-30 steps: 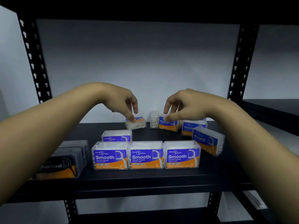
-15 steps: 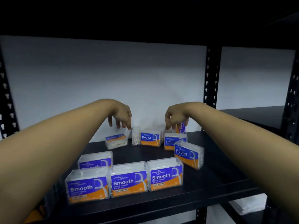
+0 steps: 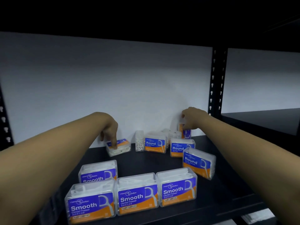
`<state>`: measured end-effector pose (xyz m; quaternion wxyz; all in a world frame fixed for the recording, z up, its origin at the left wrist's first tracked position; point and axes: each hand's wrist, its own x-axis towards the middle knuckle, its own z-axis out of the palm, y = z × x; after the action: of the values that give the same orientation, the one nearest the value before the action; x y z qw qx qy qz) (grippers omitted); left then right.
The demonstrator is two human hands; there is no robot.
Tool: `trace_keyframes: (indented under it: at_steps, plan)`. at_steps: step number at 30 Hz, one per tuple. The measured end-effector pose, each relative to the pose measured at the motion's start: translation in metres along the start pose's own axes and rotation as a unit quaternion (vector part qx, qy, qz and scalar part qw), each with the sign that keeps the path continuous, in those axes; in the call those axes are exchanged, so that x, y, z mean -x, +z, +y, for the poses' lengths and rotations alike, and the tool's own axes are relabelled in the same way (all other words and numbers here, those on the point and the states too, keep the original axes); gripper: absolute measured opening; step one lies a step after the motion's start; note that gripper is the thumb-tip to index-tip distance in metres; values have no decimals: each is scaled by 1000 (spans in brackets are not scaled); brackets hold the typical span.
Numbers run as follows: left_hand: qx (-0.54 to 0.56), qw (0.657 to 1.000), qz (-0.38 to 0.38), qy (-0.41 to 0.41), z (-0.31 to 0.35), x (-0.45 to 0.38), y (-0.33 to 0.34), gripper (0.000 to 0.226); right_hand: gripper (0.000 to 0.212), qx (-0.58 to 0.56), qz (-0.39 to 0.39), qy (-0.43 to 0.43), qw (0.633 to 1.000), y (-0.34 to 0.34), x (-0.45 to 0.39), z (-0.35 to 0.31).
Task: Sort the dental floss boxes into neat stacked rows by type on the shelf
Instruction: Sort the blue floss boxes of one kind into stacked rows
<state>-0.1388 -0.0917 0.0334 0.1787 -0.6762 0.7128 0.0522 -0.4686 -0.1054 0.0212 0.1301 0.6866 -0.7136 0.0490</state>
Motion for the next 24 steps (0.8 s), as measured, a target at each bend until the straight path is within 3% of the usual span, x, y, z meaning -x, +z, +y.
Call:
trace_keyframes:
  at_steps: [4,11,16,20,24]
  plan:
    - [-1,1000,2,3,0,-4,5,71,58,-8,3,18,1000,13,-1,9]
    - [-2,1000,1,15,1,-9,4,67,55,-122,-2,-2,993,30,-5,22]
    - [-2,999,25,34,-2,-19,4,67,59,-160,53,-24,985,3,-2,22]
    - [3,998,40,54,-5,-23,6,72,50,-238,103,-56,964,-24,6,8]
    - [10,996,62,67,-5,-20,11,73,41,-276,92,-118,949,-34,12,-13]
